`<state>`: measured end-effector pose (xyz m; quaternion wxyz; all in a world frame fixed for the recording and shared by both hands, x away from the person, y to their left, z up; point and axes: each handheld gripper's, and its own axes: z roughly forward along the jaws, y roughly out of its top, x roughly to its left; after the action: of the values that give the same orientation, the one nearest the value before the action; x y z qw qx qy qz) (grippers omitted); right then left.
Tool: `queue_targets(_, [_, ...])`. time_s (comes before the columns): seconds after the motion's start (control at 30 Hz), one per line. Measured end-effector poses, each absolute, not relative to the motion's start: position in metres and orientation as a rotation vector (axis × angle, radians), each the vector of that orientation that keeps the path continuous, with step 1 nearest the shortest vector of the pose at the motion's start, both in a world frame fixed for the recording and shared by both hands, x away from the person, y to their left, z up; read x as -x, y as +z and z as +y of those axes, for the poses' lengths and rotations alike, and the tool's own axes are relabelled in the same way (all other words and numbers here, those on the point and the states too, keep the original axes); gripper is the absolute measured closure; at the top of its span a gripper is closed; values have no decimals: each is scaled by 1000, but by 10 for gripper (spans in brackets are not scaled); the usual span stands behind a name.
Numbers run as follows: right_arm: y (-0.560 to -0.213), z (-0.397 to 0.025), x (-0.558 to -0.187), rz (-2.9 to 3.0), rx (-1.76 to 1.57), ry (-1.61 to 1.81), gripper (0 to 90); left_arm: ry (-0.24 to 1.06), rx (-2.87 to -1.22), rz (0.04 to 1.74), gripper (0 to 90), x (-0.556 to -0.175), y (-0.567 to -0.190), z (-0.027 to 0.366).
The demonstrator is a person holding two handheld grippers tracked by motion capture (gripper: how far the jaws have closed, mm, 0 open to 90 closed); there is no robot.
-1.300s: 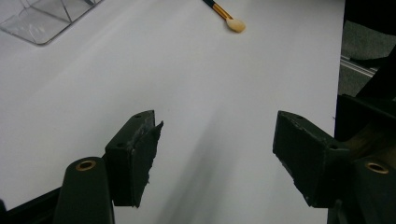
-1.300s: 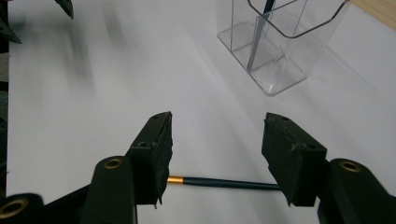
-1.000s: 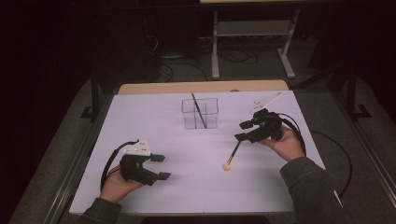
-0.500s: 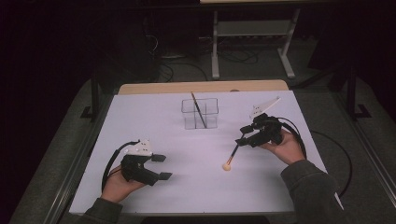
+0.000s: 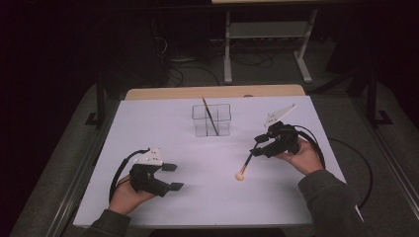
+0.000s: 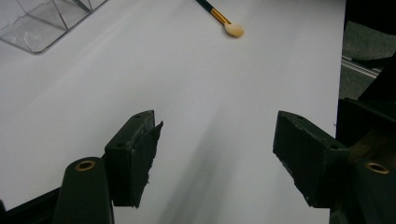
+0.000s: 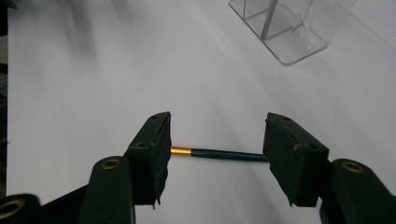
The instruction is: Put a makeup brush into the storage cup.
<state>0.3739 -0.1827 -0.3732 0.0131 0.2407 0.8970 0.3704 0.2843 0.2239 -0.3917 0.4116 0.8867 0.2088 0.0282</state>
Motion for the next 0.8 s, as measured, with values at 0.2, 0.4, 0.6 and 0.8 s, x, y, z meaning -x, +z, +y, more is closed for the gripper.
queue_targets(0.2, [-373,-182,-372,2797,-739,1159,403,74,-2225,528,296,-285,-392,220])
queue_targets(0.4, [-374,-184,-367,2784,-724,1171,401,82,-2223,523,297,-286,-391,213])
queue_targets(0.6, [-375,-188,-358,2771,-723,1190,392,86,-2231,517,297,-289,-388,206])
queue_targets(0.8, [-375,-192,-349,2752,-723,1216,389,83,-2239,512,295,-292,-385,198])
